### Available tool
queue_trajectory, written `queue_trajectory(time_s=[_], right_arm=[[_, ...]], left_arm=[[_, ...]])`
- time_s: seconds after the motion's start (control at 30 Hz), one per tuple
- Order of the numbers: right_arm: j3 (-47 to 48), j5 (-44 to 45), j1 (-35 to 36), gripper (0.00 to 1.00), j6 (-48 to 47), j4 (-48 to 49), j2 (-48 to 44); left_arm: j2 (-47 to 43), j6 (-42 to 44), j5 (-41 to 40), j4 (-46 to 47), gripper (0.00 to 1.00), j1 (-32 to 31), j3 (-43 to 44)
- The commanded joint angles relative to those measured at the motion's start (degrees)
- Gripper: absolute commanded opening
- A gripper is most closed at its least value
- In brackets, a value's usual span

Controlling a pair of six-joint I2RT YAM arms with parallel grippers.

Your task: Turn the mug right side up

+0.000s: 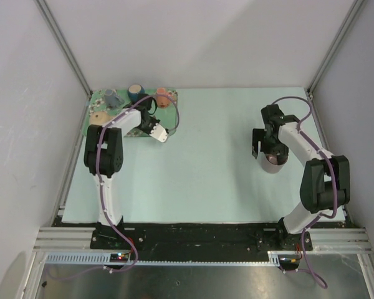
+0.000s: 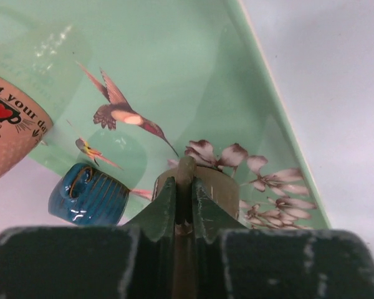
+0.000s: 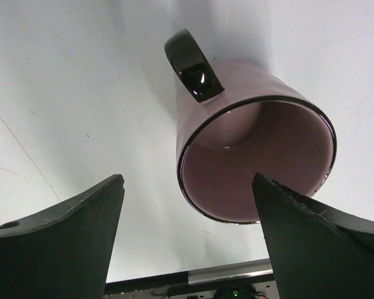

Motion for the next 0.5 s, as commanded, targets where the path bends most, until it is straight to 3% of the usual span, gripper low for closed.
queue_trajectory(time_s=[0.0,0.17,0.33,0.47], right_arm=[[2.3,1.7,0.2,0.90,0.2,-1.4,-3.7],[3.3,1.1,0.3,0.96,-0.1,-2.4,-7.0],[3.8,-3.2,1.1,0.99,0.0,-0.6,-13.0],[3.7,-14.6,2.1,0.99,0.7,4.7,-19.2]], left_arm=[[-1.0,2.1,-0.4,-0.3,0.04,0.4,0.1],[-3.3,-5.5,5.3,-0.1,0.00,-0.6,2.4],[-6.5,-27.4,14.7,0.1,0.00,-1.8,13.9],[-9.2,-47.7,22.3,0.1,0.00,-2.3,22.5]])
